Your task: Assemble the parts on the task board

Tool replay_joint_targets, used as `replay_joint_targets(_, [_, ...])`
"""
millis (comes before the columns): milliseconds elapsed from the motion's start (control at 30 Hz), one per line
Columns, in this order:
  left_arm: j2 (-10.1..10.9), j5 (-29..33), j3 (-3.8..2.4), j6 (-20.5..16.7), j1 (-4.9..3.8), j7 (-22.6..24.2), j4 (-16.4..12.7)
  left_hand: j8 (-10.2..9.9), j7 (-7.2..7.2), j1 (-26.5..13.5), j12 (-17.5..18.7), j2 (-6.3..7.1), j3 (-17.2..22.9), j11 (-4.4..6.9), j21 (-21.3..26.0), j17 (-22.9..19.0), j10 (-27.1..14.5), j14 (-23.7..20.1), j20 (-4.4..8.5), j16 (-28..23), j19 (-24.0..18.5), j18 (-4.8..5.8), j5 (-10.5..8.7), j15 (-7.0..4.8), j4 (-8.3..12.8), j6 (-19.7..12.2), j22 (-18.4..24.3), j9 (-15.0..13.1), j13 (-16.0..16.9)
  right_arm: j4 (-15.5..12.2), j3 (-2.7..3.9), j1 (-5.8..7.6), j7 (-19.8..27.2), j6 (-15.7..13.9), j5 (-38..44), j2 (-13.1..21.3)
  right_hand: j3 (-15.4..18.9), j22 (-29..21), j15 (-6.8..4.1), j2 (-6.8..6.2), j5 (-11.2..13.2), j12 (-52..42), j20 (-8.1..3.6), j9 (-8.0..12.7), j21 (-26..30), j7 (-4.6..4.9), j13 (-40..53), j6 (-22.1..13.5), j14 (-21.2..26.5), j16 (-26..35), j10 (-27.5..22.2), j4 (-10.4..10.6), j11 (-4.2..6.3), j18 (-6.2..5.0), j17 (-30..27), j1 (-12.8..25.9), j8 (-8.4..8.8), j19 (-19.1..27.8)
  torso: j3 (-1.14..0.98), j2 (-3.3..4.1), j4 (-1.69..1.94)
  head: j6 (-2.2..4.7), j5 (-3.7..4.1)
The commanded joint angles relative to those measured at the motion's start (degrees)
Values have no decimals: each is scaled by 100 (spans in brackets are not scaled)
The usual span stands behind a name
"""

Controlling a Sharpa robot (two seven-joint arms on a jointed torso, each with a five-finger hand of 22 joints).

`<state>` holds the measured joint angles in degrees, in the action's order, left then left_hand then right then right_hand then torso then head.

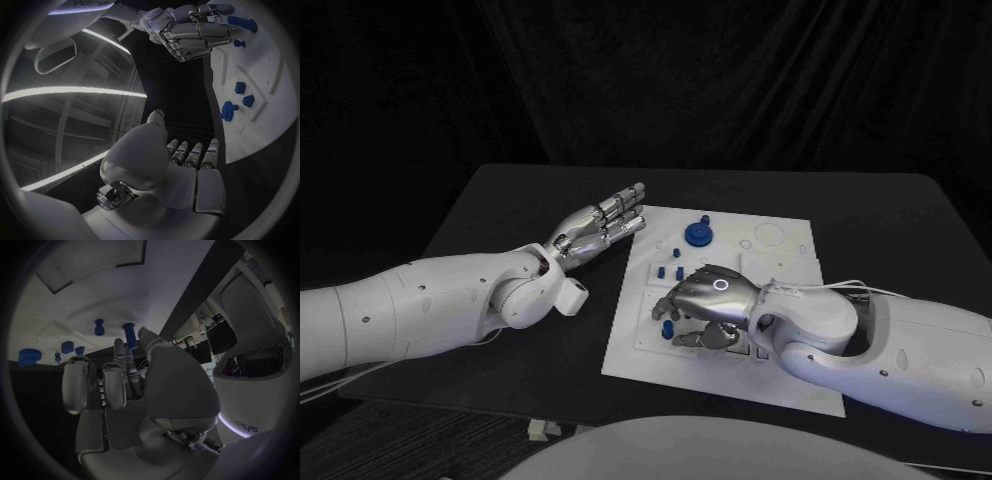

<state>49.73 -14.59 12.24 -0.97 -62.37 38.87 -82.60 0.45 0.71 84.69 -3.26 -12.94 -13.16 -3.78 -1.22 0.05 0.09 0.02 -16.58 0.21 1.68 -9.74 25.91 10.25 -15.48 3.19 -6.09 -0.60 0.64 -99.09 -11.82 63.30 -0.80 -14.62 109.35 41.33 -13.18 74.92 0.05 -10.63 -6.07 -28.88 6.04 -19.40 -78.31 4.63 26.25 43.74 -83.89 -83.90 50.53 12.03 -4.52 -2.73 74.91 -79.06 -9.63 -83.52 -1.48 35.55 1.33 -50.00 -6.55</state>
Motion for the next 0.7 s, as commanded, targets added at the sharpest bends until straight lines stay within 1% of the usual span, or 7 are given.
replay_joint_targets(33, [-12, 39, -6, 57, 7, 280, -5, 21, -33, 50, -28, 7, 36, -53, -20, -5, -4, -2, -8, -21, 1, -26, 25, 34, 0, 6, -6, -6, 6, -79, 3, -13, 67, -656, -171, 121, 284, 1112, 26, -8, 285, -68, 44, 83, 10, -12, 41, -32, -157, 33, -74, 169, 4, -25, 261, 125, -4, -12, 0, 1, -1, 0, 7])
replay_joint_targets(200, [-13, 39, -6, 55, 7, 280, 3, 21, -33, 50, -28, 7, 36, -53, -20, -5, -4, -2, -8, -21, 1, -26, 25, 34, 0, 6, -6, -6, 6, -233, 4, 8, 239, -1175, -404, 398, 522, 1123, 19, -70, 323, -132, 38, 145, -15, -25, 78, -30, -162, 21, -116, 371, 11, -18, 275, 232, -28, -26, -1, 1, 0, 0, 17])
replay_joint_targets(333, [-10, 39, -6, 51, 7, 278, 7, 21, -33, 50, -28, 7, 36, -53, -20, -5, -4, -2, -8, -21, 1, -26, 25, 34, 0, 6, -6, -6, 6, -375, 4, 112, 362, -1508, -800, 706, 605, 1130, 13, -101, 329, -155, 31, 165, -32, -34, 92, -25, -168, 10, -125, 445, 18, -13, 291, 277, -36, -35, 0, 0, -2, 0, 53])
replay_joint_targets(467, [-10, 39, -6, 46, 8, 280, 13, 21, -33, 50, -28, 7, 36, -53, -20, -5, -4, -2, -8, -21, 1, -26, 25, 34, 0, 6, -6, -6, 6, -499, 4, 324, 492, -1822, -1501, 1092, 549, 1136, 18, 70, 253, -253, 35, 186, -51, 34, 126, 127, -183, -8, -32, 419, 23, -9, 315, 117, -133, -50, -1, 0, 0, 0, 130])
replay_joint_targets(533, [-13, 39, -6, 31, 8, 284, 10, 22, -36, 52, -31, 8, 37, -55, -20, -5, -4, -2, -7, -21, 1, -26, 28, 32, -1, 12, -6, -8, 6, -524, 4, 451, 574, -1942, -1888, 1296, 472, 1124, -6, 198, -54, -332, 20, 183, -14, 108, 135, 361, -170, 7, 117, 388, 59, -19, 283, -17, -259, -31, -2, 0, 1, 0, 158])
replay_joint_targets(600, [-13, 39, -6, 15, 8, 298, -16, 24, -37, 54, -36, 10, 37, -55, -20, -5, -3, -2, -7, -21, 2, -25, 30, 30, -1, 18, -7, -9, 8, -507, 3, 567, 624, -2006, -2217, 1467, 491, 1045, -40, 217, -24, -407, -8, 186, 229, 164, 139, 559, -47, 161, 292, 415, 110, -78, 18, 3, -354, 105, -2, -1, 0, 0, 183])
replay_joint_targets(700, [-11, 39, -6, -18, 8, 341, -63, 29, -44, 64, -52, 24, 37, -51, -20, -5, -1, -2, -2, -21, 1, -25, 31, 12, -2, 41, -4, -13, 11, -449, 3, 674, 607, -1978, -2510, 1678, 554, 1005, -103, 232, 209, -512, -56, 222, 360, 145, 152, 646, 26, 253, 564, 444, 188, -105, -127, 125, -382, 178, -2, 0, 0, 0, 229])
